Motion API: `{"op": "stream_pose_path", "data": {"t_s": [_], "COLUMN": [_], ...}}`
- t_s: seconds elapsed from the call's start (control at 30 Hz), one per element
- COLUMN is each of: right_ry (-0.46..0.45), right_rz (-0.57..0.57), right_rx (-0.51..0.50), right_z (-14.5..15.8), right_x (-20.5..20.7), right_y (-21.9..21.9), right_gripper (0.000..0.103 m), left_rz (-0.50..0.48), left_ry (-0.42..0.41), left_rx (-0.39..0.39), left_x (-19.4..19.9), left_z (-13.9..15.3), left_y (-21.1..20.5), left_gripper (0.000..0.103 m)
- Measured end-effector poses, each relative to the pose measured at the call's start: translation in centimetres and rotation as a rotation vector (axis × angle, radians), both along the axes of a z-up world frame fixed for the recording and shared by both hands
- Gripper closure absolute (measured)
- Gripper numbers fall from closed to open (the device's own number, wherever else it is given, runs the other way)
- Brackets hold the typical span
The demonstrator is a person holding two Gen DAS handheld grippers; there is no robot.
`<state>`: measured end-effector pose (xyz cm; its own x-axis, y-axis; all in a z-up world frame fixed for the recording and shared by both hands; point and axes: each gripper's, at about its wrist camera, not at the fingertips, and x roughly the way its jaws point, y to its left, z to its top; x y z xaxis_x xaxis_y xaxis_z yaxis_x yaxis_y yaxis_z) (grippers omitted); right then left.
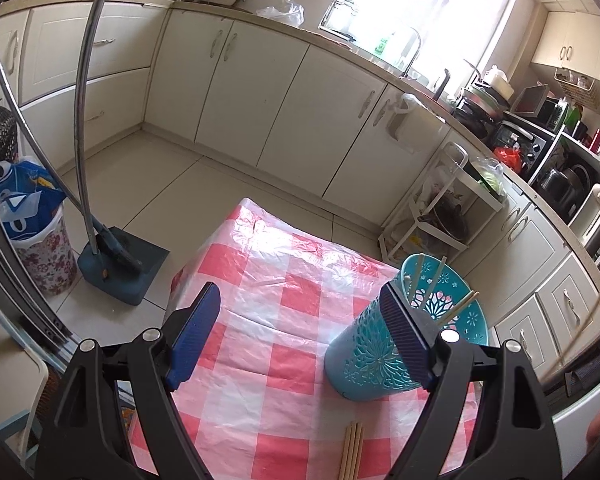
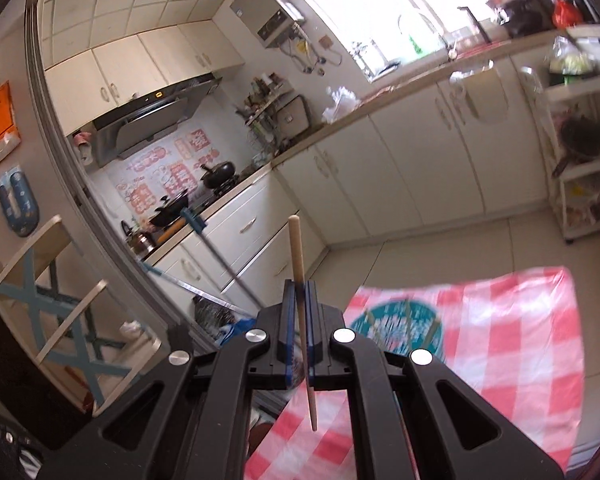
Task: Organize utensils
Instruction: 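Carry the held stick over the teal basket and open the right gripper, then move both grippers back down to the stick pile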
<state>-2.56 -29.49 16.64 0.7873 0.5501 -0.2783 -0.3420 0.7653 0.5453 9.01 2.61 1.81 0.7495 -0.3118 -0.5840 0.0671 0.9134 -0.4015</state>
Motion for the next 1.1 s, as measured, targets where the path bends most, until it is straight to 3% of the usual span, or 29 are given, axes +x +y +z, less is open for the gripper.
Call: {"op": "stream_pose_path", "data": {"t_s": [0.2,0.4,0.57,0.63,0.77,0.83,1.1], "right_ry": [0.002,0.11,0.192,0.192,0.176,0.174,0.271], "right_rz": [-0.105,-0.159,-0.164,-0.187,-0.235,-0.27,-0.356], "right_rx": [-0.121,-0.289,-0.306,-0.295,-0.258,-0.244,-0.252], "right_z": [0.7,-4.6,-8.2,-9.0,-9.7,-10.8,-15.8], "right_x": [3.1,6.2,6.9,6.0,3.0,0.8,-3.4], "right_y": [0.9,3.7,4.5,4.5,4.4,4.2,4.5], "right_gripper": [0.098,0.098,0.096,0.086,0.078,0.07,0.068], "left_rz": [0.007,0.007,-0.004,-0.009,-0.017,-0.022,-0.042], "left_ry": [-0.003,-0.023,-0.049,-0.061,-0.079,-0.09,-0.111], "left_rx": [-0.008,0.025,0.093,0.125,0.168,0.195,0.264], "left_x": [0.0,-0.3,-1.0,-1.3,-1.9,-2.3,-3.9], "left_z": [0.1,0.5,0.8,1.0,1.3,1.4,1.4], "left_y": [0.3,0.1,-0.9,-1.3,-1.8,-2.1,-2.7], "left_gripper": [0.025,0.025,0.024,0.023,0.021,0.02,0.017]}}
